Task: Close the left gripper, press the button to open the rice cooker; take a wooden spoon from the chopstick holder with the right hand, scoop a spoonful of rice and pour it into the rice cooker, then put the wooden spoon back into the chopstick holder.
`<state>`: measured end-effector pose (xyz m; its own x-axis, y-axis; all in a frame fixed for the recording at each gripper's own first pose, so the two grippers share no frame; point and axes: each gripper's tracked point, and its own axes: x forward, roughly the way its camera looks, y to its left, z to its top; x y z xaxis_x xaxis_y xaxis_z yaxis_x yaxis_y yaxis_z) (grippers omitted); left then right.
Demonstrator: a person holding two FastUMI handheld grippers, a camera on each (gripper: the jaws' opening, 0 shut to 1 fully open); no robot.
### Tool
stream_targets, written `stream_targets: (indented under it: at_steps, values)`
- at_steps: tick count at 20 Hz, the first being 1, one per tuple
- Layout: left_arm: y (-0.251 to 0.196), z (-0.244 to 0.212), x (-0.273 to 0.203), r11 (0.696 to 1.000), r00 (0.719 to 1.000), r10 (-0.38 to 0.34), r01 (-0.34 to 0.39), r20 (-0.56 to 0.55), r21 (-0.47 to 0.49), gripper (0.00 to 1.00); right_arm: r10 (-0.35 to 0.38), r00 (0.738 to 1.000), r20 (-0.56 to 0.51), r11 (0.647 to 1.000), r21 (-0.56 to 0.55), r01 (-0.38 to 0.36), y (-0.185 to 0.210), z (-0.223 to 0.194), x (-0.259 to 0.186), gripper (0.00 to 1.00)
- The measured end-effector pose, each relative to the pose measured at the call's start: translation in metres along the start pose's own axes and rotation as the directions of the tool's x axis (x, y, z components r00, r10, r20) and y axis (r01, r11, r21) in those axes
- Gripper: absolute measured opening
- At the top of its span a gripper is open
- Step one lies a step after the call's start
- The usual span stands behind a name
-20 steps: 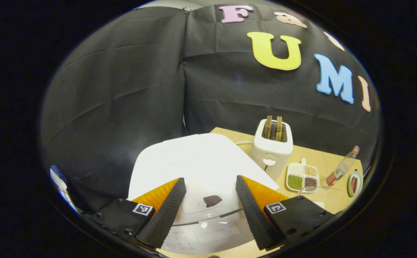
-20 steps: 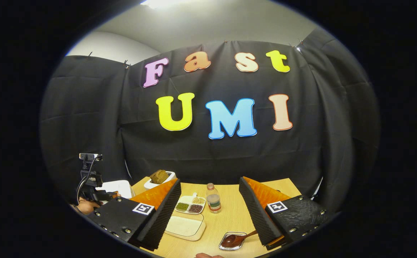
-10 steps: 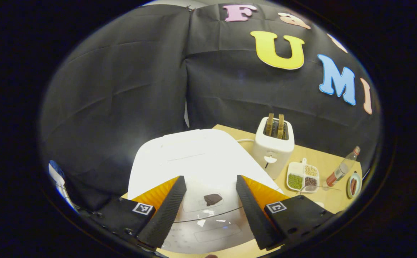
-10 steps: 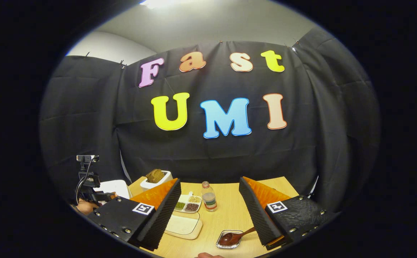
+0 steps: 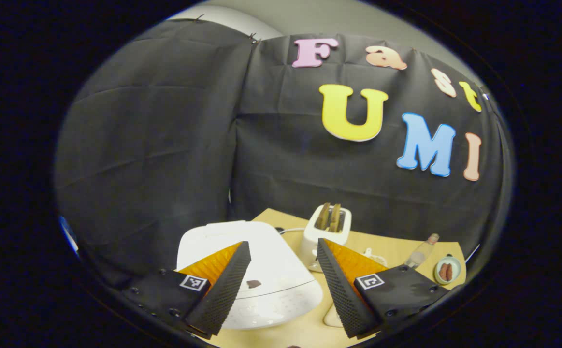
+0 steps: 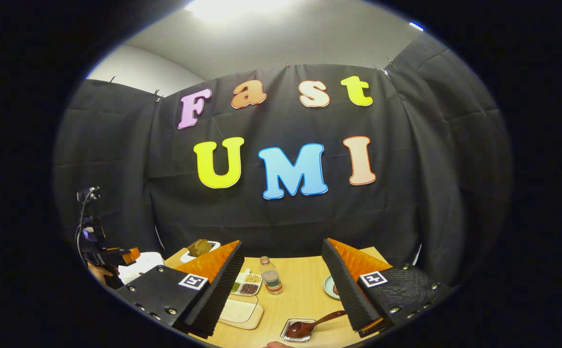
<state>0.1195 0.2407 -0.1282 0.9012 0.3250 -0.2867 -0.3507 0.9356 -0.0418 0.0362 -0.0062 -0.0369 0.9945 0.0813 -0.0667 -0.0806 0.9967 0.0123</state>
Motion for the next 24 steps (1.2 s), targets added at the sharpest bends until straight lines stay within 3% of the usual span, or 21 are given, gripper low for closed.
stream_targets:
  at_steps: [6, 12, 15, 24]
  values:
    - [-0.077, 0.074, -0.052, 0.987, 0.975, -0.160, 0.157, 0.152, 0.034, 0.94, -0.011, 0.998, 0.057, 1.000, 0.003, 0.011, -0.006, 0.022, -0.003, 0.99]
    - [-0.151, 0.103, -0.107, 0.950, 0.919, -0.312, 0.303, 0.242, 0.077, 0.97, -0.015, 0.997, 0.071, 1.000, 0.008, 0.015, -0.007, 0.029, -0.007, 0.99]
    - [-0.178, 0.103, -0.127, 0.935, 0.904, -0.354, 0.339, 0.241, 0.102, 0.94, -0.009, 0.997, 0.083, 1.000, 0.007, 0.008, -0.003, 0.031, -0.011, 1.00]
    - [-0.179, 0.099, -0.126, 0.930, 0.904, -0.364, 0.344, 0.222, 0.127, 0.96, -0.008, 0.995, 0.096, 1.000, 0.019, 0.006, 0.002, 0.040, -0.011, 0.99]
